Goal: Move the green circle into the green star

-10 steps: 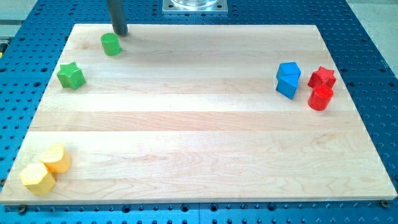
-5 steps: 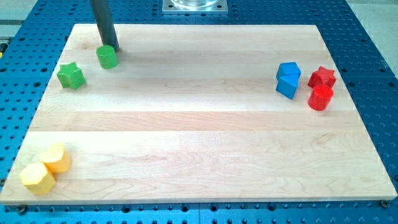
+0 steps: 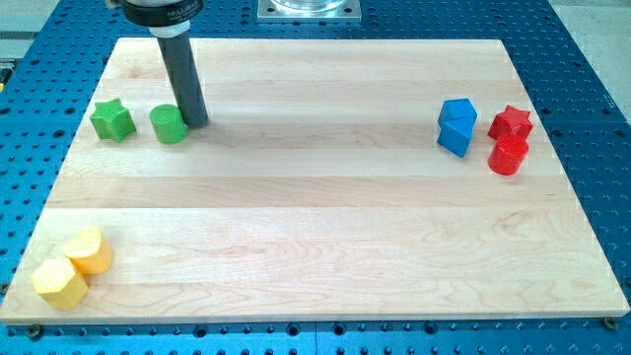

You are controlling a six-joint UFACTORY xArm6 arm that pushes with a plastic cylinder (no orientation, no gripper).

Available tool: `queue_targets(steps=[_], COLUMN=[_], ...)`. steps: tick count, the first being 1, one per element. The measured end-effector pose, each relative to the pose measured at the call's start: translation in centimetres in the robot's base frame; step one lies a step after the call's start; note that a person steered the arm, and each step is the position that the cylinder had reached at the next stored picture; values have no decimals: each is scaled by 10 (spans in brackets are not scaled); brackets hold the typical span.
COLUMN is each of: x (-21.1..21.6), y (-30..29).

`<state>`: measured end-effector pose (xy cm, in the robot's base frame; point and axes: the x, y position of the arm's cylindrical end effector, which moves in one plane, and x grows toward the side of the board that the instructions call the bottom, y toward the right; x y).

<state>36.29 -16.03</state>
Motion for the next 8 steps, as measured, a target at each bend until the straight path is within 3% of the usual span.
queue_targets(steps=[2, 4, 8], x=[8, 49, 56], y=[-21, 27, -22])
